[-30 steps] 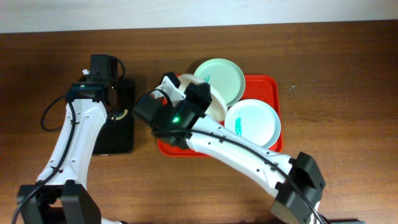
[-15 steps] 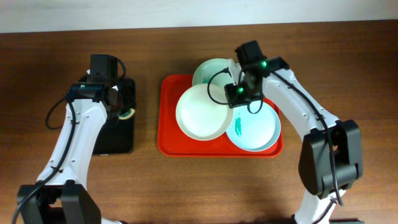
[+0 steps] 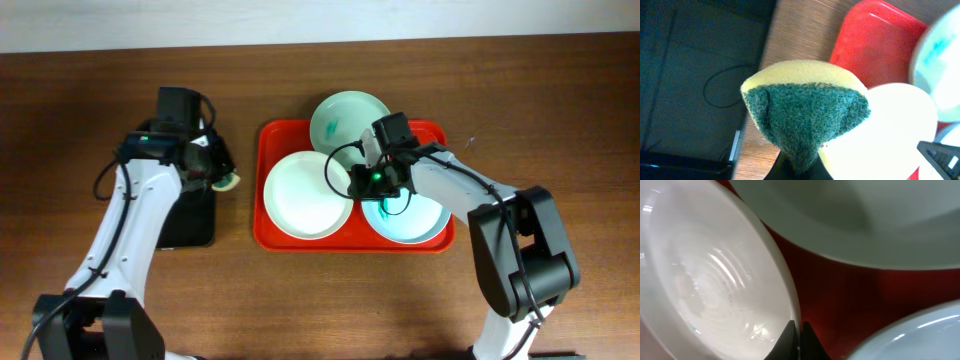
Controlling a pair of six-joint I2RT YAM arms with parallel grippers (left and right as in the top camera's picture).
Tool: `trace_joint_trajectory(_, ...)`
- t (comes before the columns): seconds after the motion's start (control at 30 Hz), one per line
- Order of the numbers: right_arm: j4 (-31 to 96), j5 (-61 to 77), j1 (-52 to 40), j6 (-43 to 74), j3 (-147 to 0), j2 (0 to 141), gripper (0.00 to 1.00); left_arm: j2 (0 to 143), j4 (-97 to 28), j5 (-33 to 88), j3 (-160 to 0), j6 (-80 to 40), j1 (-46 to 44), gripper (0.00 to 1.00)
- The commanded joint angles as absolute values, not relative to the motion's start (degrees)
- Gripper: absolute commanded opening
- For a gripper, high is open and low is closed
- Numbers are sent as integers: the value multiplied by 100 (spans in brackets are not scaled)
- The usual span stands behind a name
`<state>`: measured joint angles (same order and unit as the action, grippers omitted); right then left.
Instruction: Clean dirty plates on tray and stack at the side
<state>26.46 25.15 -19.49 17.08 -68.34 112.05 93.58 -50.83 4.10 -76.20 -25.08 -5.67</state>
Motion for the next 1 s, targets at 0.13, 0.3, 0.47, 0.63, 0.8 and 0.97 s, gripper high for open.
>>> trace_joint_trajectory(0.13, 2593, 2488, -2106, 1918, -6783, 11098, 4, 9386, -5043, 517, -7601, -2412, -1024, 0)
trace_joint_trajectory(0.3, 2633, 2425, -2106, 1920, -6781, 11100, 4, 9419, -5087, 519, -7577, -2412, -1302, 0)
trace_joint_trajectory(0.47, 2862, 2368, -2250, 1916, -6781, 11100, 5, 9682, -5059, 519, -7577, -2416, -1610, 0)
trace_joint_trajectory(0.63, 2845, 1468, -2366, 1925, -6781, 11100, 9, 10033, -4998, 609, -7577, -2414, -1822, 0)
trace_joint_trajectory(0.8, 2755, 1002, -2355, 2241, -6781, 11107, 4, 10261, -4888, 967, -7577, -2416, -2060, 0)
trace_joint_trajectory(0.97, 2591, 1007, -2357, 2659, -6781, 11107, 4, 10698, -4759, 1138, -7577, -2484, -2427, 0)
